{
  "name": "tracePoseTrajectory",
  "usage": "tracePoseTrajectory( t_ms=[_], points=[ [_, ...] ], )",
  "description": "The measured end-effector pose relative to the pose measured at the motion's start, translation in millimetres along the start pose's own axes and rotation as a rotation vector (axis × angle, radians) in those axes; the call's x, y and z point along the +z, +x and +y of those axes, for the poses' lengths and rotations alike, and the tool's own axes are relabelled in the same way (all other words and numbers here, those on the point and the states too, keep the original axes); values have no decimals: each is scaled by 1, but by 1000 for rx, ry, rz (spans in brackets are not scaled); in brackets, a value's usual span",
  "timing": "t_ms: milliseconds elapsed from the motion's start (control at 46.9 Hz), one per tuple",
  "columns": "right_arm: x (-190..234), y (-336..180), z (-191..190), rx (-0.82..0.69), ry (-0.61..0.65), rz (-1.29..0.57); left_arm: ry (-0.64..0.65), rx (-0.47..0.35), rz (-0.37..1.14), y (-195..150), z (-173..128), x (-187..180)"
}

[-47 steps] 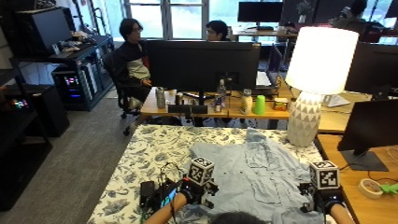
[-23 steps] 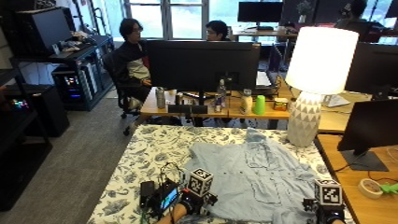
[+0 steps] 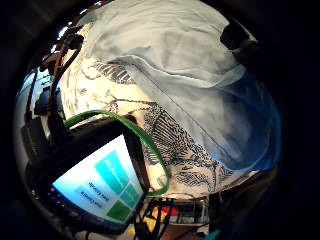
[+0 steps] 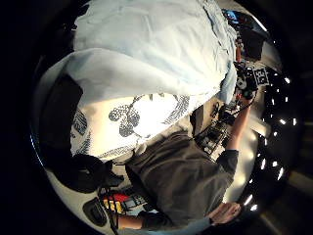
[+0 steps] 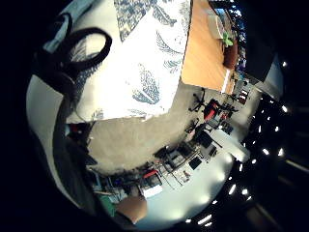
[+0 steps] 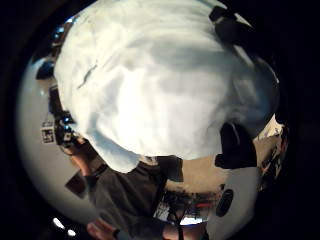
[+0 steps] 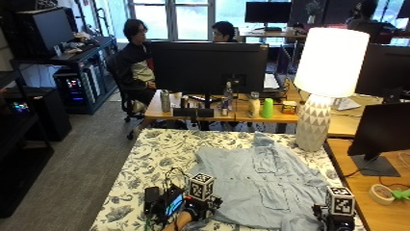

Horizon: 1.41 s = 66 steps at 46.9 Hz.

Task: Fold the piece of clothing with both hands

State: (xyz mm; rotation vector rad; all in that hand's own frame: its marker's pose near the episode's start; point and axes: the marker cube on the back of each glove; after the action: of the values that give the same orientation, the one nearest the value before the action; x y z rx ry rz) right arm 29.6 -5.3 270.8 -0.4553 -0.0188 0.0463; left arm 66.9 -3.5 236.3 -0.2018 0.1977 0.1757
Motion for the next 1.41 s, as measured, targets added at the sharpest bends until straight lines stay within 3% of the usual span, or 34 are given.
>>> tracePoseTrajectory(
  t_ms=[64,213,299,384,512,661,853,981,1067,1152,1259,1408],
  points=[
    [-2,0,-17,-84,146,-13,-20,11,24,-3,-4,3],
    [-12,-3,-15,-117,237,-17,-23,26,39,-4,-5,2],
    [-14,-3,-18,-119,252,-15,-8,16,33,-6,-8,-1],
    [-16,-3,-17,-112,236,16,71,-44,-21,-11,-8,-13],
    [-28,-3,-15,-106,241,44,-25,21,41,-6,0,-26],
    [-65,-6,-9,-98,286,83,-31,20,0,-1,11,-65],
    [-133,-17,3,-94,367,129,9,-16,-30,-5,1,-114],
    [-197,-30,11,-80,408,159,58,-97,-25,-20,-16,-163],
    [-233,-26,-34,-32,453,180,111,-155,7,-39,-44,-191],
    [-270,-34,-61,14,488,171,168,-252,37,-47,-49,-224],
    [-305,-46,-85,58,529,185,196,-373,63,-63,-70,-245],
    [-344,-72,-159,83,628,54,191,-523,91,-85,-105,-260]
  ],
)
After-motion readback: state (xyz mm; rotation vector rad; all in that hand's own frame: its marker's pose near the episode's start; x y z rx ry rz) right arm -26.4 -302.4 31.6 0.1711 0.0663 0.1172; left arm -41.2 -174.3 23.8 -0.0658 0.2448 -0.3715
